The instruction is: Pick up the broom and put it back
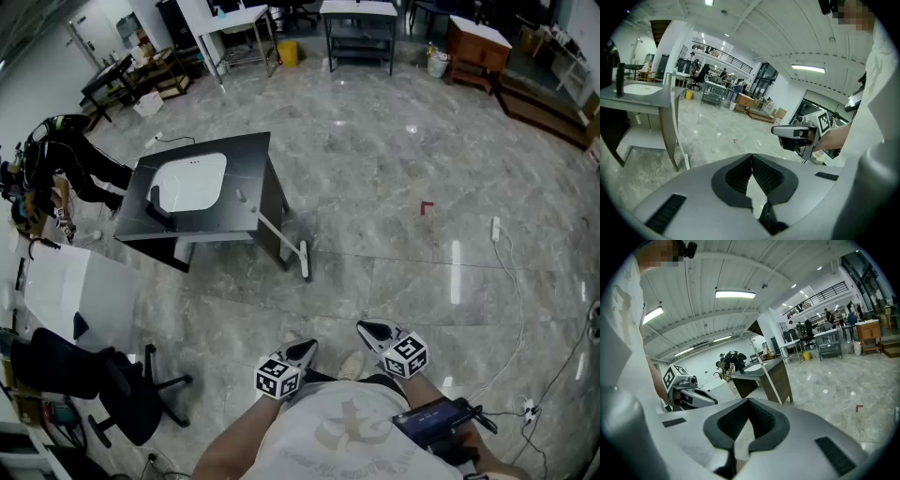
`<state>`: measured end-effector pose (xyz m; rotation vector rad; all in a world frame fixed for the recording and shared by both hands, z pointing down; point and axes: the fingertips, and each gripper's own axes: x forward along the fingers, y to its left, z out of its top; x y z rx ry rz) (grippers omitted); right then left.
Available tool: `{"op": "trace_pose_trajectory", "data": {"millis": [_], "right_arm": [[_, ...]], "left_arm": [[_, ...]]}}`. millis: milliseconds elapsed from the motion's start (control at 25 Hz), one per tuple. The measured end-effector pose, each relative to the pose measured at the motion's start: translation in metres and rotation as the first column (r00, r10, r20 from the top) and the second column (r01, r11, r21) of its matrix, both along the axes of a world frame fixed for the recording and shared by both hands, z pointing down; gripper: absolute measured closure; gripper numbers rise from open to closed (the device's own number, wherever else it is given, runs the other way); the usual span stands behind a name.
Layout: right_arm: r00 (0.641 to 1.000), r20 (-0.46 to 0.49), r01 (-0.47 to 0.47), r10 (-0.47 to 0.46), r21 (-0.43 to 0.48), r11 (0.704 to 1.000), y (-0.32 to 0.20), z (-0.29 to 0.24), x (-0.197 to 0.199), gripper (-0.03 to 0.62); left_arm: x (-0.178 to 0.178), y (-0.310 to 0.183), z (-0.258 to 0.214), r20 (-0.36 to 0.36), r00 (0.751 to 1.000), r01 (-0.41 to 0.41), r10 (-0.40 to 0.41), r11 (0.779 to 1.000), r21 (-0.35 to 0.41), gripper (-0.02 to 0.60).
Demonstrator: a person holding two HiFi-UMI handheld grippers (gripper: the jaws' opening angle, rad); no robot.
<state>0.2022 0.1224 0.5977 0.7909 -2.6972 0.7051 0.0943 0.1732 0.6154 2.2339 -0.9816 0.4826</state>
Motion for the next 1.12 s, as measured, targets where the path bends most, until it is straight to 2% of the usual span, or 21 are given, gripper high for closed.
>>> {"op": "trace_pose_trajectory", "data": {"millis": [400, 1120], "right_arm": [[1.000, -0.016, -0.026, 0.026, 0.007, 1.000, -0.002, -0.002, -0.001, 0.576], [0.998, -0.054, -0.038, 0.037, -0.008, 0.999, -0.041, -0.005, -0.042, 0.576]], "left_arm": [[-0.002, -0.009, -0.010, 0.000, 1.000, 0.015, -0.015, 1.000, 0.018, 0.569], [-0.054, -0.049, -0.008, -0.027, 0.999, 0.038, -0.038, 0.999, 0.011, 0.569]]}}
